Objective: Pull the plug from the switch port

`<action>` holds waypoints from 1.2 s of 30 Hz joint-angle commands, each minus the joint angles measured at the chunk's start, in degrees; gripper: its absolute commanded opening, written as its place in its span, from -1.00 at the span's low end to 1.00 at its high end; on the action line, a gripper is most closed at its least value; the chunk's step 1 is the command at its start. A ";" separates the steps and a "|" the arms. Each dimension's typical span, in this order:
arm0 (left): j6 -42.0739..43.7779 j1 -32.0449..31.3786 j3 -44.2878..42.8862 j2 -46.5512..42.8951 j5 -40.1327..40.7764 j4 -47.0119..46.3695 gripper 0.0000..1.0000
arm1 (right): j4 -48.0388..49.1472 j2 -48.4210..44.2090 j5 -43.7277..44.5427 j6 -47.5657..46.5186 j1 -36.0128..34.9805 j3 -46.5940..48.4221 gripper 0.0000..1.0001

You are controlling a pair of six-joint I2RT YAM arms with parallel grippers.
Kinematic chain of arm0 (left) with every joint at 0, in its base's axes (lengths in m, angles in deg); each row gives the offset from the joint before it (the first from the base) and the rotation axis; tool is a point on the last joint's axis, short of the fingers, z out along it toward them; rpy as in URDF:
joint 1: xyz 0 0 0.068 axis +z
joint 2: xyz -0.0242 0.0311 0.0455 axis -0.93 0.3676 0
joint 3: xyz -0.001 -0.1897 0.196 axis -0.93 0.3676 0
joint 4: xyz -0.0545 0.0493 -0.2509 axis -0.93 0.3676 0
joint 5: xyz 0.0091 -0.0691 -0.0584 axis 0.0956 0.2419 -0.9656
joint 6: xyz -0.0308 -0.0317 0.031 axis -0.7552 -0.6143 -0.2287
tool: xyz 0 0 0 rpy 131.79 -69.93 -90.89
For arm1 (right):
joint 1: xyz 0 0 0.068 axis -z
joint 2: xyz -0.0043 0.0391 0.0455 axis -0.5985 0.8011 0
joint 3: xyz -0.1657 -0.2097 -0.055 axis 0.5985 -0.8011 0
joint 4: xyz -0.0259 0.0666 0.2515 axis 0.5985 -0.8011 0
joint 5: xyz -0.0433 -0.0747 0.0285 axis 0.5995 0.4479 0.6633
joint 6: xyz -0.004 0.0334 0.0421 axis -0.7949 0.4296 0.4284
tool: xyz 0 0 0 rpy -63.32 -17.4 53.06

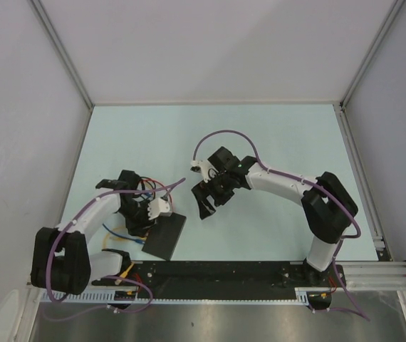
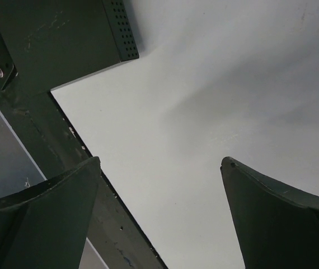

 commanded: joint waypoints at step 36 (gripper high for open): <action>-55.76 6.84 -22.47 11.33 -18.46 -16.01 0.03 | 12.99 -14.01 23.65 -16.09 -12.55 -5.19 0.94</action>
